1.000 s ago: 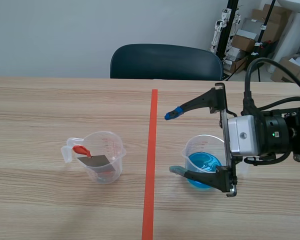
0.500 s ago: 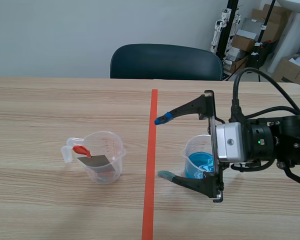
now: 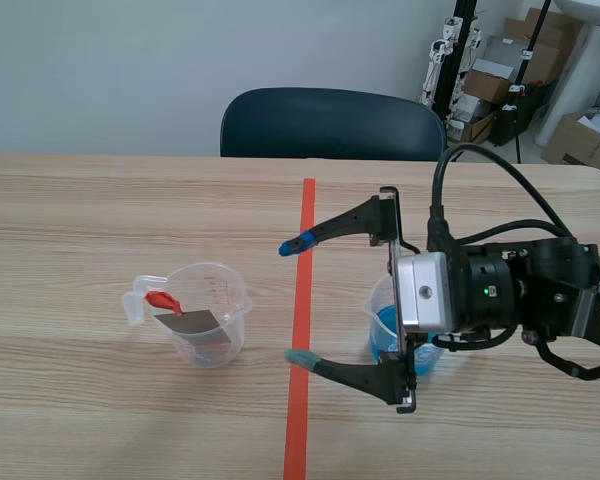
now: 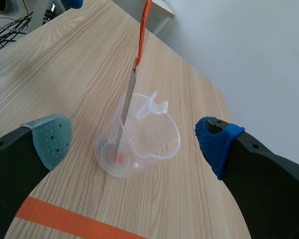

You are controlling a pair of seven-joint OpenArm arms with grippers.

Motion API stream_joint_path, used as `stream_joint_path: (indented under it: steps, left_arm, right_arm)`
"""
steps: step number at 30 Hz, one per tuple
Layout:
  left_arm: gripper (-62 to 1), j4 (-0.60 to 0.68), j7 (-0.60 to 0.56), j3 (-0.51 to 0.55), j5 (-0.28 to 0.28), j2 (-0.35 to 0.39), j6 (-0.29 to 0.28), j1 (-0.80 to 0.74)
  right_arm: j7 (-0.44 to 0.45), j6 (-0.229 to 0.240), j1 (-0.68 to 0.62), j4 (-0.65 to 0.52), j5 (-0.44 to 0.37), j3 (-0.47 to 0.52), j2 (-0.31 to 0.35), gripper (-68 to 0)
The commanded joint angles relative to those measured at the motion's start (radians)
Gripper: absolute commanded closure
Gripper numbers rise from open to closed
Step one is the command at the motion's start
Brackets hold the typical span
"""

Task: Do the redox reaction experiment. lift the metal plate out of the left beaker

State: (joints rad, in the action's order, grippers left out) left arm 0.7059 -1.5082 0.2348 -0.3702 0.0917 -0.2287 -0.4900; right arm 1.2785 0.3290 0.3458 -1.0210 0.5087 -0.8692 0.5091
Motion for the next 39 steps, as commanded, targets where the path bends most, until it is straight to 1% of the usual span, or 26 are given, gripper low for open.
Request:
stream_joint_path:
  steps: [1,6,10,16,24,28,35,38,39]
  left_arm:
    - [-62.3,0.011,-0.046,0.003,0.007,0.006,-0.002,-0.005]
    - [-62.3,0.011,-0.046,0.002,0.006,0.006,-0.002,-0.005]
    - [-62.3,0.011,-0.046,0.002,0.006,0.006,-0.002,-0.005]
    - [-62.3,0.011,-0.046,0.002,0.006,0.006,-0.002,-0.005]
    - [-62.3,0.011,-0.046,0.002,0.006,0.006,-0.002,-0.005]
    - [-62.3,0.011,-0.046,0.002,0.006,0.006,-0.002,-0.006]
    - [-62.3,0.011,-0.046,0.002,0.006,0.006,-0.002,-0.006]
    - [-62.3,0.011,-0.046,0.002,0.006,0.006,-0.002,-0.006]
    - [-62.3,0.011,-0.046,0.002,0.006,0.006,-0.002,-0.006]
  right_arm:
    - [0.014,0.0,0.029,-0.006,-0.014,0.003,-0.008,-51.6]
    - [0.003,0.0,0.041,0.026,-0.014,0.003,-0.042,-51.6]
    - [0.004,0.0,0.056,0.071,0.006,0.0,-0.078,-51.6]
    - [0.016,-0.001,0.087,0.141,0.008,-0.038,-0.125,-51.6]
    - [0.017,-0.016,0.089,0.148,0.021,-0.044,-0.162,-51.2]
    - [0.007,-0.016,0.089,0.148,0.038,-0.044,-0.183,-51.2]
    - [-0.01,-0.016,0.09,0.148,0.039,-0.059,-0.2,-51.1]
    - [-0.027,-0.016,0.09,0.149,0.039,-0.071,-0.205,-46.9]
    - [-0.03,-0.016,0.09,0.15,0.039,-0.074,-0.207,-46.8]
